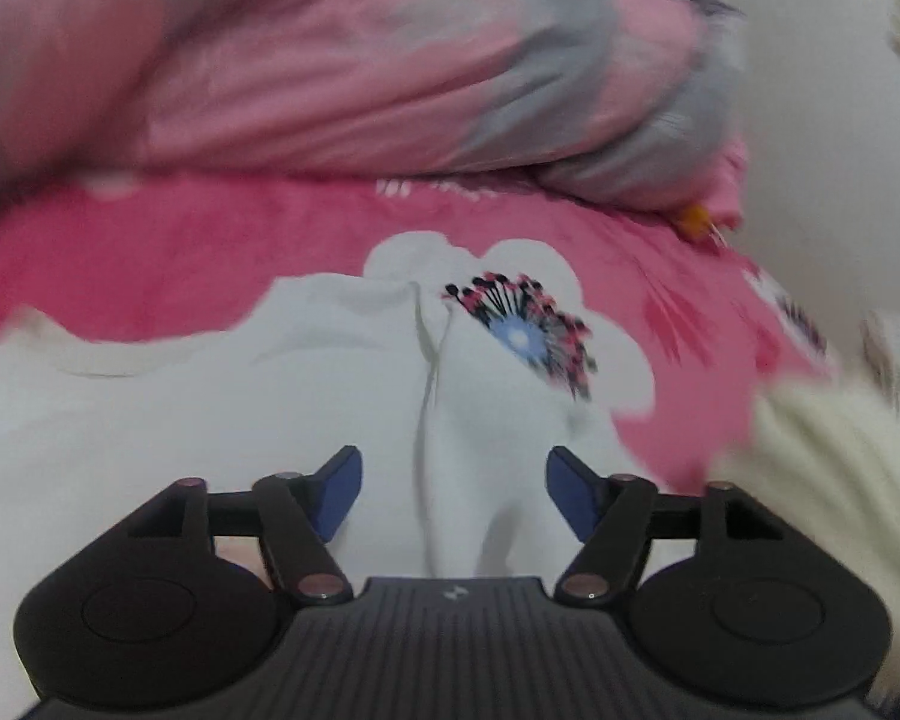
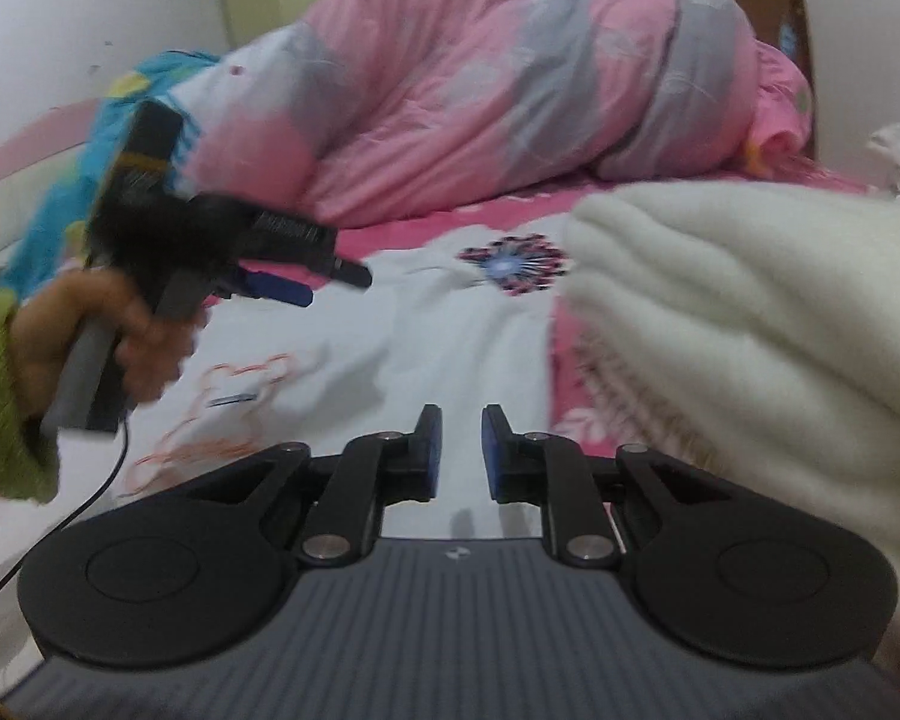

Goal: Fold clothes

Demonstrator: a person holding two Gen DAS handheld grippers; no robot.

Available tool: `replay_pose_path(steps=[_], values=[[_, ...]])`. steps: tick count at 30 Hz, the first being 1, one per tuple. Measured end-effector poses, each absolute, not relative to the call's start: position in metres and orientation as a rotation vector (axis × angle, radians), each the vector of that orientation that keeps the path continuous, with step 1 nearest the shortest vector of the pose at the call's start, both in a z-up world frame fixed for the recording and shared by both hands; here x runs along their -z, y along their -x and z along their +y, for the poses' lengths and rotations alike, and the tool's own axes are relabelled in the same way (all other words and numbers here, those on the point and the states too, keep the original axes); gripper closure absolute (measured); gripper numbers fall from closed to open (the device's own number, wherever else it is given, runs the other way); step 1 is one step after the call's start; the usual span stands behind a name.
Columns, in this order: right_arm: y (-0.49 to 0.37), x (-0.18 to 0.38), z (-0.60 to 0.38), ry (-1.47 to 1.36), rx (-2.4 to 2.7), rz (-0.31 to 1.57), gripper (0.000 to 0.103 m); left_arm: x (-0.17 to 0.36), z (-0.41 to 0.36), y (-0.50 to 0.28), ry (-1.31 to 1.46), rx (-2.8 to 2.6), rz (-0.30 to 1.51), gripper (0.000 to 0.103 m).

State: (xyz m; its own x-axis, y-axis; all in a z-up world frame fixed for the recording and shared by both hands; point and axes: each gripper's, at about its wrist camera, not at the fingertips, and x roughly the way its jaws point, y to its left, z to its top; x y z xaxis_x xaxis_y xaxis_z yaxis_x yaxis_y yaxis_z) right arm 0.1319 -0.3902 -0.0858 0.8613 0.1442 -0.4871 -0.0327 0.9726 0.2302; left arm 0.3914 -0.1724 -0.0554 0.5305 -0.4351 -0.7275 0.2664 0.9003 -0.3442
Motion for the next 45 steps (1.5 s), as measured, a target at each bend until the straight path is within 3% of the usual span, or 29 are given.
replay_pose_path(steps=[3,7,10,12,15,20,28,31,33,40,45], values=[[-0.151,0.097,-0.403,-0.261,-0.054,0.534,0.077,0.072,-0.173,-0.444,0.372,0.383,1.019,0.028],[-0.161,0.114,-0.408,-0.289,-0.062,0.552,0.076,0.082,-0.191,-0.48,0.331,0.337,1.043,0.03],[-0.164,0.128,-0.402,-0.278,-0.082,0.588,0.076,0.093,-0.204,-0.492,0.3,0.361,1.063,0.057],[-0.165,0.134,-0.398,-0.262,-0.092,0.611,0.075,0.1,-0.207,-0.495,0.305,0.378,1.066,0.094],[-0.164,0.134,-0.396,-0.258,-0.097,0.61,0.076,0.11,-0.21,-0.496,0.324,0.404,1.053,0.097],[-0.156,0.133,-0.4,-0.309,-0.087,0.611,0.083,0.113,-0.177,-0.486,0.538,0.441,0.898,0.097],[-0.147,0.132,-0.397,-0.315,-0.073,0.619,0.084,0.145,-0.159,-0.489,0.657,0.442,0.847,0.096],[-0.146,0.13,-0.395,-0.304,-0.072,0.618,0.084,0.137,-0.148,-0.491,0.694,0.425,0.835,0.089],[-0.147,0.131,-0.396,-0.306,-0.075,0.618,0.084,0.12,-0.14,-0.484,0.67,0.373,0.768,0.062],[-0.148,0.132,-0.399,-0.317,-0.09,0.615,0.084,0.068,-0.155,-0.437,0.368,0.484,0.785,0.055],[-0.147,0.131,-0.397,-0.306,-0.088,0.612,0.084,0.071,-0.181,-0.404,0.149,0.556,0.829,0.054]])
